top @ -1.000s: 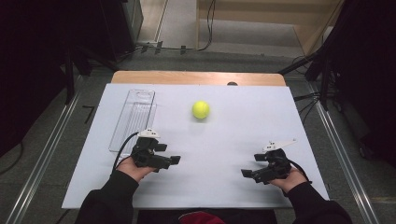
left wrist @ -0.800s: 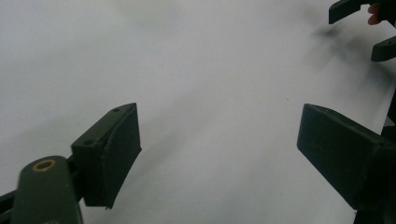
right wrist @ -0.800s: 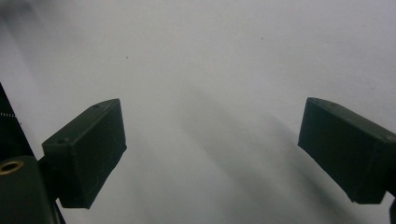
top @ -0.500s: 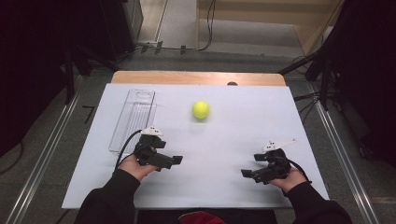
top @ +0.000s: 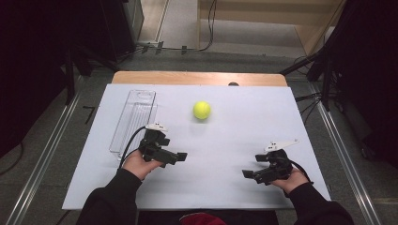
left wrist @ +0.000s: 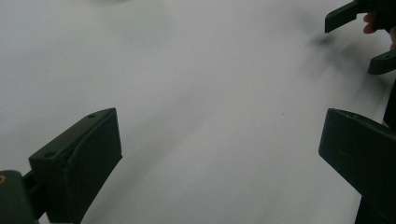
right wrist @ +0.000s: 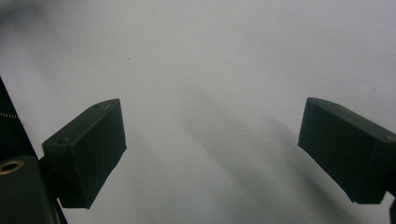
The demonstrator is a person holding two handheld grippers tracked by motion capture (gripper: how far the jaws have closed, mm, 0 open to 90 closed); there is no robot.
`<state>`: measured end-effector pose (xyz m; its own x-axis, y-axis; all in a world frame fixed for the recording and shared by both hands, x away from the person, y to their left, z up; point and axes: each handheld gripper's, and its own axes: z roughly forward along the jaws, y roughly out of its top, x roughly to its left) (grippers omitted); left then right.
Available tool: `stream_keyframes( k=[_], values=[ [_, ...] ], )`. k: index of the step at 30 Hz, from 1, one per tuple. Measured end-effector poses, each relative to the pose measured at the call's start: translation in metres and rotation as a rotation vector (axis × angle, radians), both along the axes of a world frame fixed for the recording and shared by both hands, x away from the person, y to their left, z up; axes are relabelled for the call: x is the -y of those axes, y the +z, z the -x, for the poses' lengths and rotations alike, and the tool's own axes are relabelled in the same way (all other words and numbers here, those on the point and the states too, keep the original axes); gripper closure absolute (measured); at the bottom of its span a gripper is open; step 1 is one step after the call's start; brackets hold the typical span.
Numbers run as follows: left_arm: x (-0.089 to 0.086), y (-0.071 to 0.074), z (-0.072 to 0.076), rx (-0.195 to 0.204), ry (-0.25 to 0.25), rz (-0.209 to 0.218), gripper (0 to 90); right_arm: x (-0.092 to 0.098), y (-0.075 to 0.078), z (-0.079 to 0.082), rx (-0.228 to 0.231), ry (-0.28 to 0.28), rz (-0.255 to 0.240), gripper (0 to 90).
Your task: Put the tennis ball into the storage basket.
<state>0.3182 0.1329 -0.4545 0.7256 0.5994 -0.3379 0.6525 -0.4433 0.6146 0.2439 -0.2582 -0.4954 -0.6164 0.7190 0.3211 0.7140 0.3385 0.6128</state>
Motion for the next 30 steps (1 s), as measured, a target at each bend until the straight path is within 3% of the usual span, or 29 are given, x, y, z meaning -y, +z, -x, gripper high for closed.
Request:
stream_keyframes(
  k=[14, 17, 22, 30],
  values=[
    [0.01, 0.005, -0.012, 0.009, -0.005, -0.041, 0.0, 0.0, 0.0, 0.0, -0.001, 0.001, -0.004, 5.8],
    [0.012, 0.006, -0.014, 0.026, -0.012, -0.059, 0.1, 0.0, 0.0, 0.0, -0.001, 0.001, -0.004, 5.8],
    [0.015, 0.009, -0.02, 0.026, -0.01, -0.042, 0.4, 0.0, 0.0, 0.0, -0.002, 0.002, -0.005, 5.8],
    [0.018, 0.008, -0.029, 0.025, -0.002, -0.051, 0.4, 0.0, 0.001, 0.0, 0.008, 0.003, -0.006, 5.8]
  ],
)
